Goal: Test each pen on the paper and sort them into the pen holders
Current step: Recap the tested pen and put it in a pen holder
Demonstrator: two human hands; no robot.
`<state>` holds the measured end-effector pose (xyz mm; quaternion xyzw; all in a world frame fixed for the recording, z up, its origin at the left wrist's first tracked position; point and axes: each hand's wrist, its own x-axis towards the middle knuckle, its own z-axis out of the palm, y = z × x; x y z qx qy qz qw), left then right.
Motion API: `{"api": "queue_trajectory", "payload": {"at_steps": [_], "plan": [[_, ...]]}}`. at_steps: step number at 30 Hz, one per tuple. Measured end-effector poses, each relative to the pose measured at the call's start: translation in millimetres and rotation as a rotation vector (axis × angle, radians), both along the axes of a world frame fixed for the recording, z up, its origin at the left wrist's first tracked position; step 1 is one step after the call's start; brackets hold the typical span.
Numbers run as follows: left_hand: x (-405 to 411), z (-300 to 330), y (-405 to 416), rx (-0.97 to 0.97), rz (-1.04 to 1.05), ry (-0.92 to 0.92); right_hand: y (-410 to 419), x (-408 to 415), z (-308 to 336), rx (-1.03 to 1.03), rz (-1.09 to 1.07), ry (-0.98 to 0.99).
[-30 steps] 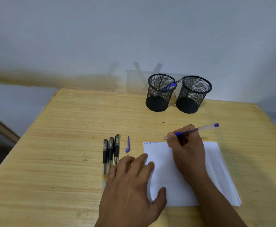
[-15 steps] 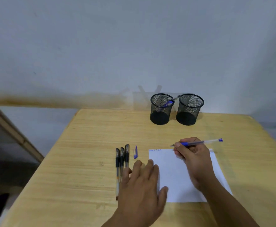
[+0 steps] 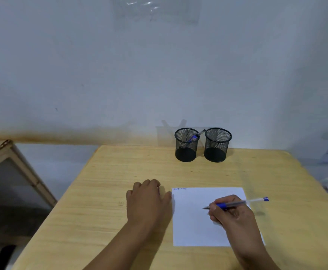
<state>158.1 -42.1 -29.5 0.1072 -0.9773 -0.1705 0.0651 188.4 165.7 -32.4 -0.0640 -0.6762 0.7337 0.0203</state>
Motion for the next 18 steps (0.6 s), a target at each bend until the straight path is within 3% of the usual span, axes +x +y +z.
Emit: {"api": "queue_trajectory", "payload": {"at_steps": [6, 10, 12, 18], "plan": [[-13.0, -5.3, -5.5, -0.154, 0.01, -0.016, 4.1, 4.4, 6.6, 0.01, 0.008, 0.007], [-13.3, -2.8, -7.0, -0.143, -0.039, 0.027, 3.0, 5.8, 14.6, -0.02, 0.008, 0.008], [-9.1, 0.7, -3.8, -0.016, -0.105, 0.056, 2.7, 5.5, 20.9, -0.042, -0.006, 0.017], [19.9, 20.1, 15.0, 0.653, -0.228, 0.09, 3.8, 1.3, 43.1, -0.047, 0.011, 0.054]]}}
